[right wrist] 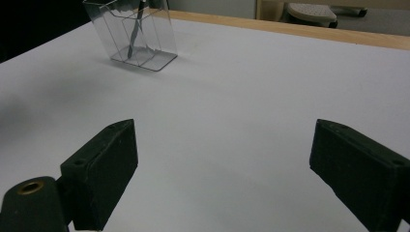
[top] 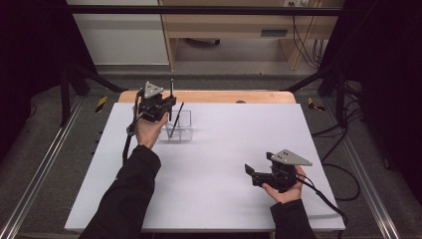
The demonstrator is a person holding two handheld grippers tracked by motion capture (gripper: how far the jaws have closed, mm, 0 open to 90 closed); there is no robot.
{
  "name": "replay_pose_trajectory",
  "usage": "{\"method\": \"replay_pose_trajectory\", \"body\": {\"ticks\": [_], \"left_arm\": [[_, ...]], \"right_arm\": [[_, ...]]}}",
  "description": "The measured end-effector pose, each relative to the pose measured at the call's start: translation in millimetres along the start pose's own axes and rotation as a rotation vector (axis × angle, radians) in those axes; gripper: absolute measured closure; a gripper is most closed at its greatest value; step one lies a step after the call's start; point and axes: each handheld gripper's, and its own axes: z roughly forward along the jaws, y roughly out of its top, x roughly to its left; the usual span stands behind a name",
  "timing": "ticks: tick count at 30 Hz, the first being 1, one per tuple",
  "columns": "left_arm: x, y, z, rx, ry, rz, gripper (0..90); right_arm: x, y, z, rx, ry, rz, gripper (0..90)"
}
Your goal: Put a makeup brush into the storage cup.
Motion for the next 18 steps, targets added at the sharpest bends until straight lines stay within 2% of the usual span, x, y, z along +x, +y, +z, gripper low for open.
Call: {"method": "replay_pose_trajectory", "body": {"ticks": [12, 14, 18], "left_arm": [[5.6, -10.1, 18.0, 0.034, 0.027, 0.001, 82.5], [6.3, -12.6, 19.9, 0.035, 0.026, -0.012, 82.6], [6.8, -18.5, 22.3, 0.046, 0.032, -0.011, 82.6]], "right_arm": [[0.4, -0.1, 0.2, -0.001, 0.007, 0.001, 10.5], [0.5, -0.3, 0.5, -0.002, 0.008, 0.000, 10.5], [1.0, -0.7, 1.0, 0.001, 0.012, -0.001, 10.5]]}}
